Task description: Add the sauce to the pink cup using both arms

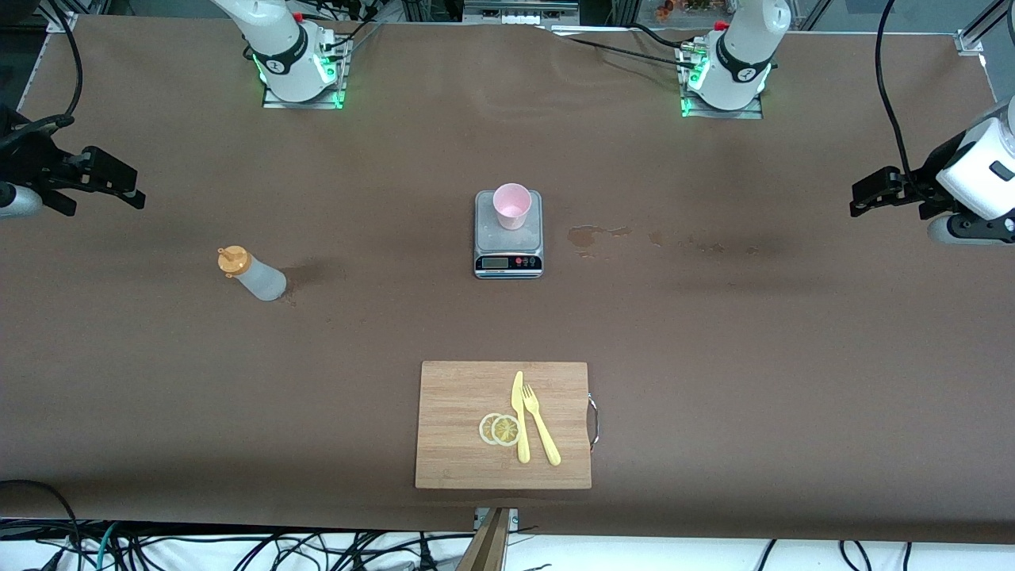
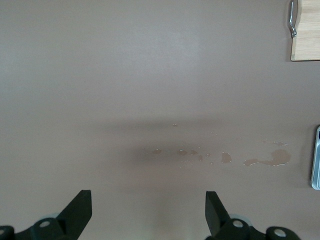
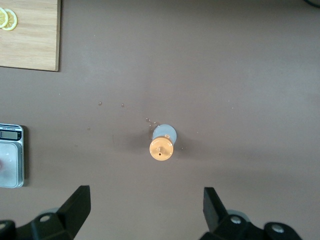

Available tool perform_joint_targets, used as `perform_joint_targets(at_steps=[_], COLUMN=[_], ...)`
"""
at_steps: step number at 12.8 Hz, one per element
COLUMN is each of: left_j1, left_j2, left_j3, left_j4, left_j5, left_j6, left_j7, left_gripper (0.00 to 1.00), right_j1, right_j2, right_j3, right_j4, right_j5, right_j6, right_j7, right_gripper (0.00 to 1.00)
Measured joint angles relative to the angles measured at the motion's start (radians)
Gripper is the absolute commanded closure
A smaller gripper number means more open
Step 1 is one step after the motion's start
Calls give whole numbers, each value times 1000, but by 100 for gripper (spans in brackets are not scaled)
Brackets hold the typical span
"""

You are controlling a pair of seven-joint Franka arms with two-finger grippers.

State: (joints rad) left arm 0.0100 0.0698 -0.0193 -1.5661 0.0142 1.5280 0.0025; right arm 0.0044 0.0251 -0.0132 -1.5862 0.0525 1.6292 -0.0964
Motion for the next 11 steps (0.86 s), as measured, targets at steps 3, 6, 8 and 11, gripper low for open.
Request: perform_joint_targets(at_steps=[3,6,8,11], left_j1=[0,0,0,0], left_j2=[0,0,0,0], left_j3=[0,0,0,0], left_j4=[0,0,0,0], left_j5=[0,0,0,0], left_j6=[0,0,0,0], left_j7=[0,0,0,0], left_gripper=[0,0,0,0], right_j1=[0,-1,-1,-1], right_j2=[0,0,0,0], right_j3=[-1,-5,-4,-3], right_j4=[0,1,7,23], right_j5=[-1,-22,-40,-47], right_j6=[-26,-85,-102,-105], right_j7=[11,11,11,11], right_gripper=[0,0,0,0])
